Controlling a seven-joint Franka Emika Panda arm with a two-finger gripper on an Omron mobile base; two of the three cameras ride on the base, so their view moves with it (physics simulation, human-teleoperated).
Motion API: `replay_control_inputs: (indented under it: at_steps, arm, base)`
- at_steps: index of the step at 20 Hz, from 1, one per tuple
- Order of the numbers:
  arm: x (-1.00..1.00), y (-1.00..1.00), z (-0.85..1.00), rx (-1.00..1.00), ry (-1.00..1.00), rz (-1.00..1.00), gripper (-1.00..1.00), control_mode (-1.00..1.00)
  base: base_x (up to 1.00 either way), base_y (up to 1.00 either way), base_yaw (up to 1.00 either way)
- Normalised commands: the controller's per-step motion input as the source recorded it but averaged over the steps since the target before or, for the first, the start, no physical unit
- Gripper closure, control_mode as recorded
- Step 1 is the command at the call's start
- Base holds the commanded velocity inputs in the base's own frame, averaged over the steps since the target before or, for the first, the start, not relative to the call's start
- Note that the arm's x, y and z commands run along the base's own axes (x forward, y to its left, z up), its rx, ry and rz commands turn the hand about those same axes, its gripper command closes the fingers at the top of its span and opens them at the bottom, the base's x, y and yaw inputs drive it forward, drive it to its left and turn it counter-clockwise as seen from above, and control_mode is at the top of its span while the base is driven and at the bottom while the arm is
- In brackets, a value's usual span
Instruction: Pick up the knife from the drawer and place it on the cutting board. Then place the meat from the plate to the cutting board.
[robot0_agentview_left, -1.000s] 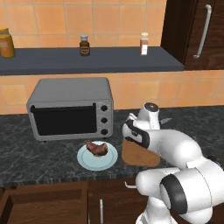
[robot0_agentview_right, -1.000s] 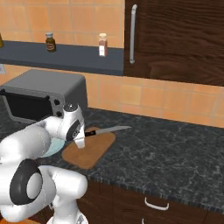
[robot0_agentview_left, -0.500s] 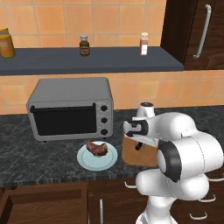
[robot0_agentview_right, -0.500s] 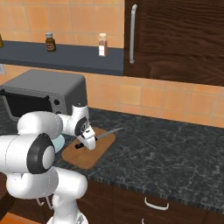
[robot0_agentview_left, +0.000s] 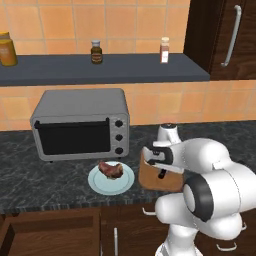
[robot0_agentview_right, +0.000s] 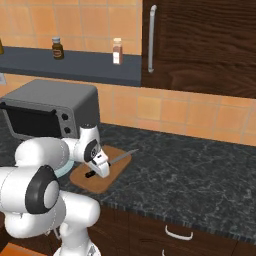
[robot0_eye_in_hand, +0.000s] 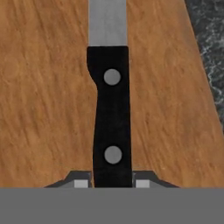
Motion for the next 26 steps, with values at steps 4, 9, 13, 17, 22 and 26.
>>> replay_control_inputs:
  at_steps: [4,9,13,17,22,26]
  arm:
    - [-0.05,0.0,0.09,0.02,0.0,0.0,-1.0,-1.0]
    - [-0.28,0.06,0.59,0.04,-0.06,0.02,-1.0,-1.0]
    - [-0.1,0.83,0.37,0.0,-0.13,0.2,-1.0,-1.0]
    - [0.0,1.0,0.07,0.01,-0.06,0.24,-1.0,-1.0]
    - [0.19,0.99,0.25,0.08,-0.05,0.2,-1.0,-1.0]
    - [0.29,0.6,0.37,0.0,-0.09,0.12,-1.0,-1.0]
  base:
    - [0.0,0.0,0.0]
    - [0.0,0.0,0.0]
    - [0.0,0.0,0.0]
    - [0.0,0.0,0.0]
    - [0.0,0.0,0.0]
    - [0.0,0.0,0.0]
